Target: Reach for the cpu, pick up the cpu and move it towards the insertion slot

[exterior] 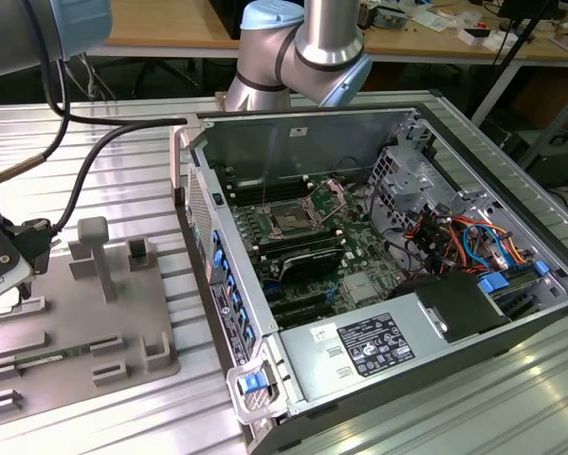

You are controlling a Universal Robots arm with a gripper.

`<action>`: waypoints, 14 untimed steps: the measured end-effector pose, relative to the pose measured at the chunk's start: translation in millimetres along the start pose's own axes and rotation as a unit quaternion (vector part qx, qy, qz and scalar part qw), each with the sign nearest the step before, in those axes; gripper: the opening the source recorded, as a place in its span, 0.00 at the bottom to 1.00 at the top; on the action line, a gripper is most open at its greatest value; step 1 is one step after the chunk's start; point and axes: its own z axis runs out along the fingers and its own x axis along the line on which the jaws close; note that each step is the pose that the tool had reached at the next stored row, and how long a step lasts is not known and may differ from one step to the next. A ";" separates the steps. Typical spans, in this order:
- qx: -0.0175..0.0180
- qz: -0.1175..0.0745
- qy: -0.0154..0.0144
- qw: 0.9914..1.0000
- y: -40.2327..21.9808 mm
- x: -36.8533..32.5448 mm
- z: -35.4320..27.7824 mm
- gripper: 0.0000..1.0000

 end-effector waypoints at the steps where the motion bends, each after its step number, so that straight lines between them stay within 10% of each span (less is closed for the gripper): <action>1: 0.000 0.000 0.000 1.000 0.0 0.0 0.0 0.55; 14: 0.000 0.000 0.000 1.000 0.2 0.1 -5.7 0.55</action>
